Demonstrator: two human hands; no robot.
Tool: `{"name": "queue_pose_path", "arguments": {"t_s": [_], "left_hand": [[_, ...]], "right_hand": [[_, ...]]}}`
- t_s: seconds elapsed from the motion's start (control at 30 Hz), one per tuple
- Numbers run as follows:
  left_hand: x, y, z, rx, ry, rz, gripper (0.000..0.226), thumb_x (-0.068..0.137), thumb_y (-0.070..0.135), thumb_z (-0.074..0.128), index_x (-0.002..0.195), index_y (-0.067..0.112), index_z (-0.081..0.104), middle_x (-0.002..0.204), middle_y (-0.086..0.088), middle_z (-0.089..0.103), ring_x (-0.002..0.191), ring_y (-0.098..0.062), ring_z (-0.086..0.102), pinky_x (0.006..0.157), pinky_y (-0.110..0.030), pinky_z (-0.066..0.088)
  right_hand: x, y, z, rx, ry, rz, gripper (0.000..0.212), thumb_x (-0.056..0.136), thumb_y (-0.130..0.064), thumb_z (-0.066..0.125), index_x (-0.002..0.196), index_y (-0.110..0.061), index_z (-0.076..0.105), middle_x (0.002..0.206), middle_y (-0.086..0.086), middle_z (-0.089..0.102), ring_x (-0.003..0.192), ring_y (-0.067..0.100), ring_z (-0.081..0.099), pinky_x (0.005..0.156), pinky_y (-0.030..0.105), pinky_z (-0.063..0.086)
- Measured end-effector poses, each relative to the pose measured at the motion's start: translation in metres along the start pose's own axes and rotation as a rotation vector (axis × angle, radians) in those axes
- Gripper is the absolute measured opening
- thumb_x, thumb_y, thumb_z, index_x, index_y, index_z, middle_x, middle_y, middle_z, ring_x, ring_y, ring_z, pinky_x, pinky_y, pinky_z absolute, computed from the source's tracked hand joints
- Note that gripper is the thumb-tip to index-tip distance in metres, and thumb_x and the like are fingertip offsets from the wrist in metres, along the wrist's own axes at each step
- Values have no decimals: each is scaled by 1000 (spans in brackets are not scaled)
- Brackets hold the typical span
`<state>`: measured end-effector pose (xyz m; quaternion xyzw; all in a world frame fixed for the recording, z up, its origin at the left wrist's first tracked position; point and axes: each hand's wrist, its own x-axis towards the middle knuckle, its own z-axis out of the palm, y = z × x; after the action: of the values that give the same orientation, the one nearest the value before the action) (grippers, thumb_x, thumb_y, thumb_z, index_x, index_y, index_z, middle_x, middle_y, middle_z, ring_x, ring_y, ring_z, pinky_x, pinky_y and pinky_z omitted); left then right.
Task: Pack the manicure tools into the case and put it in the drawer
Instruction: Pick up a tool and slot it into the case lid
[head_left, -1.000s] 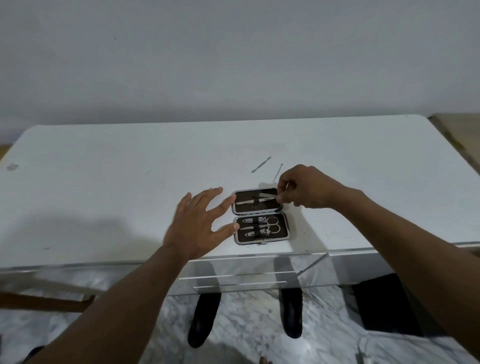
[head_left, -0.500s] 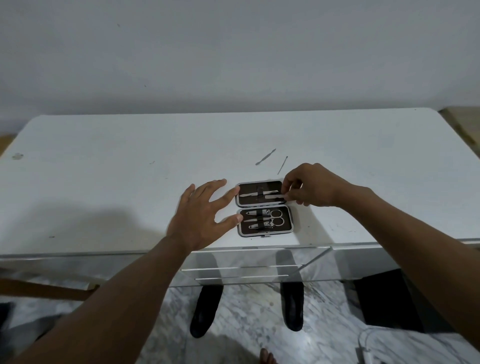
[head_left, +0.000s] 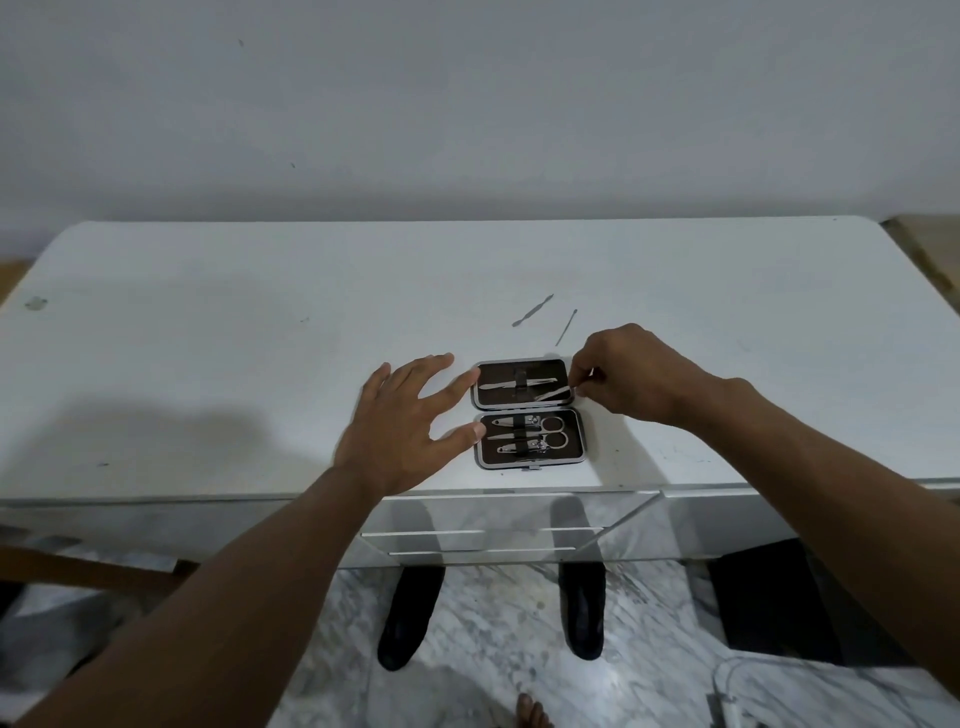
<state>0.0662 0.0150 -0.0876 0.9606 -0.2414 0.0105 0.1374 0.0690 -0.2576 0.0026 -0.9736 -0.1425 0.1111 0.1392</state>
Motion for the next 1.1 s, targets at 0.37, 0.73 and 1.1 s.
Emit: {"name": "queue_pose_path", "arguments": {"t_s": [0.37,0.73,1.1], "left_hand": [[0,0,0,-8,-2,-7,64,89,74,22,146,46,27,156,8,29,143,-13,21,118,-46,8],[0,0,-1,-30,15,-4,64,88,74,25,145,45,31,155,8,32,142,-13,24,118,-48,11],[0,0,0,-13,10,-10,64,89,74,24,145,46,29,155,8,31,143,-13,23,118,-48,11]], "right_hand": [[2,-1,6,-157,1,-19,18,82,-15,60,92,-27,70,94,2,72,87,29,65,75,41,54],[3,-5,7,-182,-45,-88,23,87,-9,56,101,-20,72,99,3,71,94,27,63,81,39,52],[12,-9,12,-293,-75,-156,26,80,1,54,94,-16,69,95,5,68,88,29,63,75,38,52]]}}
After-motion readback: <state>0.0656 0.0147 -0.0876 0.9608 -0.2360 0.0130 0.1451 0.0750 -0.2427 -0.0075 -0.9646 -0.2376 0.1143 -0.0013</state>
